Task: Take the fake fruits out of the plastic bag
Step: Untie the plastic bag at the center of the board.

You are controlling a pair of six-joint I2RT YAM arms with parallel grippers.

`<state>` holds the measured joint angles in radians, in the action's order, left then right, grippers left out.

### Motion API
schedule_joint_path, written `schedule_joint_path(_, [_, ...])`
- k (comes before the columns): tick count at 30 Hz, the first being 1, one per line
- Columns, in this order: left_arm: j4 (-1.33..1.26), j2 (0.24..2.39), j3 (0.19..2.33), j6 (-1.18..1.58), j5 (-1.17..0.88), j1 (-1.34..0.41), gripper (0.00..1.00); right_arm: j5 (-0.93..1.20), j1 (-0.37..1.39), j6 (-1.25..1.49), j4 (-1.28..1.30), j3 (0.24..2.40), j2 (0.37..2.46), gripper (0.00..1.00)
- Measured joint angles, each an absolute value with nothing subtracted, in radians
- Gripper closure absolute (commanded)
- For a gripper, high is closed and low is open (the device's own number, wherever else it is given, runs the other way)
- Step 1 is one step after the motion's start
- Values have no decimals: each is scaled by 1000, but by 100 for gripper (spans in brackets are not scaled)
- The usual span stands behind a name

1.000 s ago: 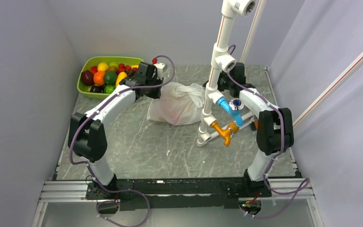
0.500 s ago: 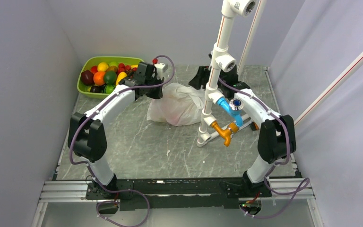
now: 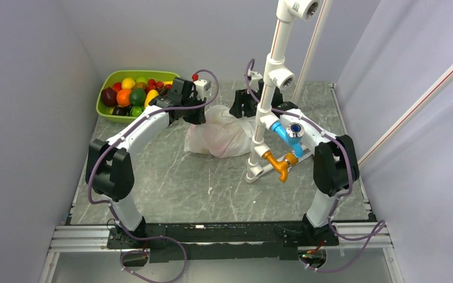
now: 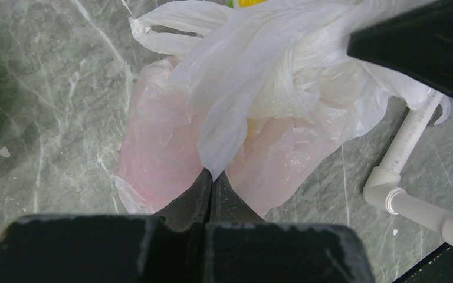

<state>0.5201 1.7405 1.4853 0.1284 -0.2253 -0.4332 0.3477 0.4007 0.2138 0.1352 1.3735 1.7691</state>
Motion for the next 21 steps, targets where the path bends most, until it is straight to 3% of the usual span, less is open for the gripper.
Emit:
schedule_joint_path(4, [520,1745,1485,129,-231,-433,100,270,417,202,139,1393,1799,51])
schedule_joint_path(7, [520,1745,1485,128,-231,-434,100,204,432,203,153,1393,1803,70])
schedule_joint_path(11, [520,1745,1485,125,-210,-434,100,131,448,227,165,1400,1805,88])
schedule_joint_path(21, [519,1745,1485,124,-130,-434,100,60,406,328,152,1409,1792,100])
